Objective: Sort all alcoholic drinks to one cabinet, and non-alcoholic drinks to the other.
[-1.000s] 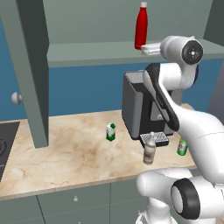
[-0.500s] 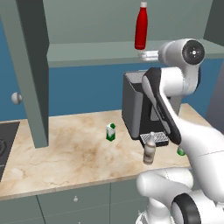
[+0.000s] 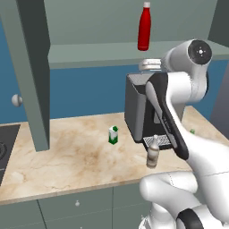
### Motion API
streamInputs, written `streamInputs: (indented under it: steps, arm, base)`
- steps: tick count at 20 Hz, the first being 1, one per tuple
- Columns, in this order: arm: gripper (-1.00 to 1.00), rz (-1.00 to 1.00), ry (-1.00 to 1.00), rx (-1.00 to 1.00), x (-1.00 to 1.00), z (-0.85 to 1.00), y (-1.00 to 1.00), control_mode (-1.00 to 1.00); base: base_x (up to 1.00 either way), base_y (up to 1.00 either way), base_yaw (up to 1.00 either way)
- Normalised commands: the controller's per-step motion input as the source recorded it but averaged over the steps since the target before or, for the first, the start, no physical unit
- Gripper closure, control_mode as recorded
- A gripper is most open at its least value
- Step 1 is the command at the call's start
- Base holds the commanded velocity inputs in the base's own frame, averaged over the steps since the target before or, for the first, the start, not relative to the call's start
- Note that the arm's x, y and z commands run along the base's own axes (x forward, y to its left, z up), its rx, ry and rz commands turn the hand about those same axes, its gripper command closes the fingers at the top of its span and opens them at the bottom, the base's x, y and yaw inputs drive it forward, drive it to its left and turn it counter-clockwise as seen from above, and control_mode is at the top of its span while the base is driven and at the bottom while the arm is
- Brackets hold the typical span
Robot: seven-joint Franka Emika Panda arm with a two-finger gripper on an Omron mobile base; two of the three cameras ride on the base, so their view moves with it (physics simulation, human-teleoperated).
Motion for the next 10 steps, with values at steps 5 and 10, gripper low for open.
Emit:
streamInputs:
  steps: [5,10]
  arm:
    - [-1.00,0.00,0.11,0.00,-0.04,-0.50,0.23,-1.00]
    - [-1.00,0.00,0.17,0.00,-0.01,-0.36,0.14,-1.00]
  base:
    - [0.00,0.00,0.00]
    - [0.00,0.00,0.00]
